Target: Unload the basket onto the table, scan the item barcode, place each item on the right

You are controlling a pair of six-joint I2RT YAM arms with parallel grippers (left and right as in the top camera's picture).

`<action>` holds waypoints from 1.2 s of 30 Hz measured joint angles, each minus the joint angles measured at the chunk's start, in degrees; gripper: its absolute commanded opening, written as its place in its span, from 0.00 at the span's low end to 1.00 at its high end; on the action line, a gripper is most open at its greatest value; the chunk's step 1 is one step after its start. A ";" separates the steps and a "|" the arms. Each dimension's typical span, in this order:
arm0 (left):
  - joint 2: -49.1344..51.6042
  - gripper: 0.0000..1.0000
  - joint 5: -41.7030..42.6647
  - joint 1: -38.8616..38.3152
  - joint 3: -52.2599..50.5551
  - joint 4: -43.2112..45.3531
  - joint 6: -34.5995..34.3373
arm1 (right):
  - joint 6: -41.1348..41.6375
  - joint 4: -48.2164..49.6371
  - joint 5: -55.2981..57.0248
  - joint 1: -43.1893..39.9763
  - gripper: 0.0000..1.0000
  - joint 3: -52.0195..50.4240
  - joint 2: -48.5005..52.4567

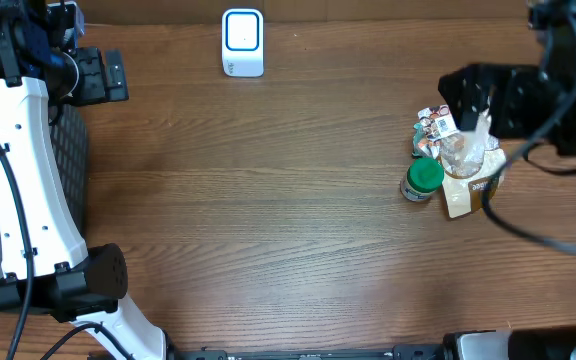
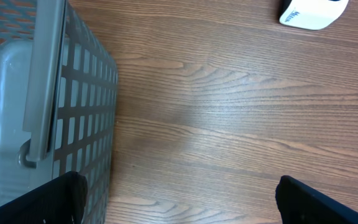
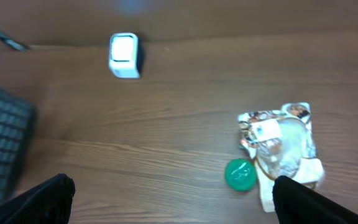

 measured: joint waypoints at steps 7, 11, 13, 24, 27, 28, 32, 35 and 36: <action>0.00 1.00 0.00 0.00 0.00 0.00 0.00 | 0.02 0.00 -1.66 0.00 1.00 -0.07 1.27; 0.00 1.00 -0.02 0.00 0.00 0.00 0.00 | 0.00 -0.04 -1.90 0.00 1.00 -0.07 1.84; 0.00 1.00 -0.02 0.00 0.00 0.00 0.00 | 0.00 -0.04 -1.88 0.00 1.00 -0.07 1.84; 0.00 0.99 -0.02 0.00 0.00 0.00 0.00 | 0.00 3.67 -0.13 0.00 1.00 -0.81 1.42; 0.00 1.00 -0.02 0.00 0.00 0.00 0.00 | 0.02 7.89 0.11 0.00 1.00 -4.04 -0.44; 0.00 1.00 -0.02 0.00 0.00 0.02 0.00 | 0.00 9.51 0.13 0.00 1.00 -5.55 -1.31; 0.00 1.00 0.00 0.00 0.00 0.02 0.00 | 0.04 17.97 0.11 0.00 1.00 -15.12 -6.82; 0.00 1.00 -0.02 0.00 0.00 0.02 0.00 | 0.02 25.40 0.15 0.00 1.00 -24.24 -11.74; 0.00 1.00 -0.02 0.00 0.00 0.02 0.00 | -0.02 28.30 0.07 0.00 1.00 -28.44 -13.92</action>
